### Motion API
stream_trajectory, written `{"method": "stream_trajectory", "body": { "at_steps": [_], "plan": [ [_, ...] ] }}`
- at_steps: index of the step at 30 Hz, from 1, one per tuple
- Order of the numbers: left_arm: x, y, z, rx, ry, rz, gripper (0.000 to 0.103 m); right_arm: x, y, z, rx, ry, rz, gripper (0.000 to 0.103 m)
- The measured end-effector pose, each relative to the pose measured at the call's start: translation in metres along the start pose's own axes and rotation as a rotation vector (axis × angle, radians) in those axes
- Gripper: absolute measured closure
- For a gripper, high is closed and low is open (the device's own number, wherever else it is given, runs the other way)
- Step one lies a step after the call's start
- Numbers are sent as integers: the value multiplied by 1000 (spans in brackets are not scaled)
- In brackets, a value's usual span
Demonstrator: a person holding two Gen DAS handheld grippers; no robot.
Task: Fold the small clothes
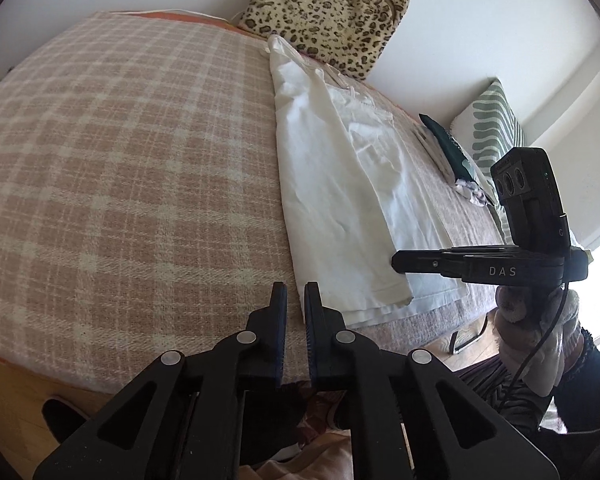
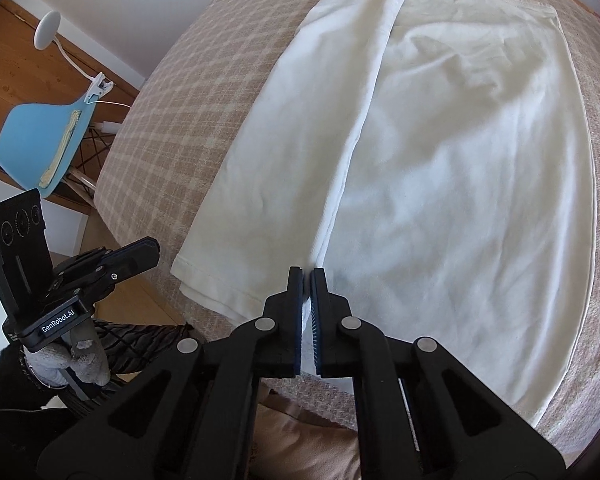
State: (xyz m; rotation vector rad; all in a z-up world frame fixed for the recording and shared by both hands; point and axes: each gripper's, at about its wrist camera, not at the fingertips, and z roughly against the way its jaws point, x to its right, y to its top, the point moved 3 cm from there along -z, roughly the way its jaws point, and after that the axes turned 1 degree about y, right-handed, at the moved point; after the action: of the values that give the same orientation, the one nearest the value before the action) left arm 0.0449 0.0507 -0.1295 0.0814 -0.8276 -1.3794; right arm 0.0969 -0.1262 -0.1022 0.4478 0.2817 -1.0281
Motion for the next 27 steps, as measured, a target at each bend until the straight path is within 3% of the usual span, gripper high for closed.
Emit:
{"method": "stream_trajectory", "body": {
  "at_steps": [6, 11, 13, 18, 20, 21, 24, 27],
  "plan": [
    [31, 2, -4, 3, 38, -157, 80, 18, 1, 38, 132, -18, -28, 96],
    [29, 3, -17, -43, 76, -142, 73, 45, 6, 62, 207, -38, -84, 87],
    [23, 5, -20, -53, 90, -108, 59, 52, 13, 69, 219, -45, -94, 85],
    [12, 4, -27, -83, 69, -46, 59, 45, 62, 91, 260, -55, -25, 76],
    [10, 2, -31, -93, 51, -33, 60, 39, 90, 99, 300, -74, 23, 57],
    [10, 2, -30, -80, 44, -30, 62, 35, 106, 101, 320, -82, 29, 54],
    [10, 2, -31, -78, 29, -25, 63, 29, 153, 98, 330, -70, 46, 52],
    [9, 2, -33, -88, 11, -17, 81, 21, 196, 86, 319, -86, 52, 52]
  ]
}}
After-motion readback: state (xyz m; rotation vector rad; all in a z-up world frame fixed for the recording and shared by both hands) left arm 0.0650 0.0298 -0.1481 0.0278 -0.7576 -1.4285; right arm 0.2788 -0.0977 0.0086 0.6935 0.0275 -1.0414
